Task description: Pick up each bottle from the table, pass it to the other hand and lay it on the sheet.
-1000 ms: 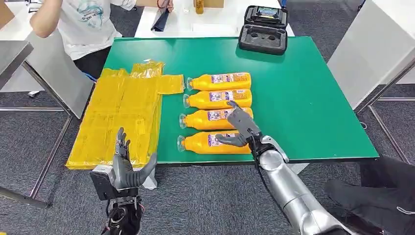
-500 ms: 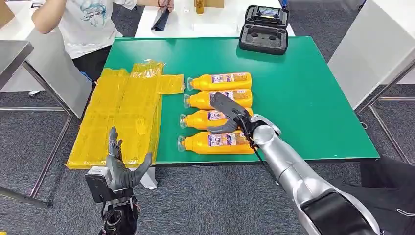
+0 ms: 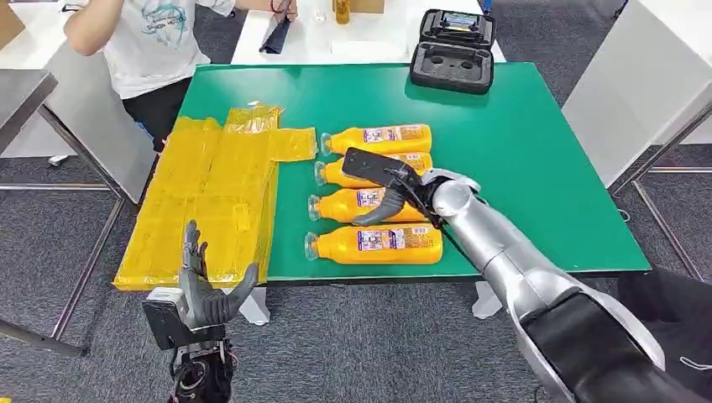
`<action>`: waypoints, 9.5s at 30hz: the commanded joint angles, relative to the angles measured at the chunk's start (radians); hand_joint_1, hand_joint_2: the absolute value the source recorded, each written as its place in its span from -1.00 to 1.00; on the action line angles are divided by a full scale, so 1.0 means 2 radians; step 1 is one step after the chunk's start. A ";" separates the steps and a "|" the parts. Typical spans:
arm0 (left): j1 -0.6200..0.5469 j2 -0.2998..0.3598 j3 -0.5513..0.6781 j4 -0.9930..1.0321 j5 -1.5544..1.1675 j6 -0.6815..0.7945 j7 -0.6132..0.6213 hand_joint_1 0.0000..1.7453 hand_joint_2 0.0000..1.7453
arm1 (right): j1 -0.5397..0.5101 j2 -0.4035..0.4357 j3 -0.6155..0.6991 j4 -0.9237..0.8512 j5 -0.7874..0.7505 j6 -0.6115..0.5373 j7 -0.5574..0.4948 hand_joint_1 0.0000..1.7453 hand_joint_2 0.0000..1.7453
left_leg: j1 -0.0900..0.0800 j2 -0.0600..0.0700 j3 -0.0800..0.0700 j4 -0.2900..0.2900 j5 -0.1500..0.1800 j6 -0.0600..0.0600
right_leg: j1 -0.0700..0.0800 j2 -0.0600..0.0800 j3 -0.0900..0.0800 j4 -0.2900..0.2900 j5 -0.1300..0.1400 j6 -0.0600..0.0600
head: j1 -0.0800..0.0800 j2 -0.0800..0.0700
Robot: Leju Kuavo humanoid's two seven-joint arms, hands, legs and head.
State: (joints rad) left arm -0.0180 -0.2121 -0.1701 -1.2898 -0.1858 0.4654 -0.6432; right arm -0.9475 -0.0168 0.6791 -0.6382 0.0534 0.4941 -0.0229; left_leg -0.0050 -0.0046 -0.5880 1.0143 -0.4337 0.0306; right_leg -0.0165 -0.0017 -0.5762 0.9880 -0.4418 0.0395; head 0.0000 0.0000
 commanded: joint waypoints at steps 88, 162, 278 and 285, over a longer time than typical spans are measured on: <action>-0.019 0.017 0.005 0.038 0.034 0.004 -0.008 -1.00 1.00 | 0.035 -0.108 0.158 -0.016 0.000 0.013 -0.033 -1.00 1.00 | 0.000 -0.001 0.001 0.000 0.000 -0.001 | 0.000 -0.001 0.001 -0.001 0.000 -0.001 | 0.000 0.000; -0.018 0.007 0.020 0.083 0.047 -0.015 -0.004 -1.00 1.00 | 0.045 -0.102 0.168 0.054 0.038 0.003 -0.040 1.00 1.00 | 0.000 0.000 0.001 0.000 0.000 -0.001 | 0.000 0.000 0.001 -0.001 0.000 -0.001 | 0.000 0.000; -0.066 0.016 -0.047 0.088 0.134 -0.413 0.044 -1.00 1.00 | 0.281 0.081 -0.131 -0.027 0.122 -0.107 -0.312 1.00 1.00 | 0.001 0.000 0.000 -0.001 0.000 -0.001 | 0.001 0.000 0.000 -0.001 0.000 -0.001 | 0.000 0.000; -0.075 0.016 -0.053 0.095 0.108 -0.390 0.042 0.52 1.00 | 0.295 0.082 -0.139 -0.042 0.125 -0.106 -0.304 0.98 1.00 | 0.000 -0.001 0.000 -0.001 0.000 -0.001 | 0.000 -0.001 0.000 -0.001 0.000 -0.001 | 0.000 0.000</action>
State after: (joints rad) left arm -0.1007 -0.1862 -0.2510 -1.1841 0.0797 -0.3494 -0.5573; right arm -0.3610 0.1396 0.4192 -0.7660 0.2907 0.2754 -0.6512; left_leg -0.0052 -0.0039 -0.5896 1.0139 -0.4339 0.0305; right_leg -0.0167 -0.0015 -0.5789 0.9876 -0.4419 0.0394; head 0.0004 0.0000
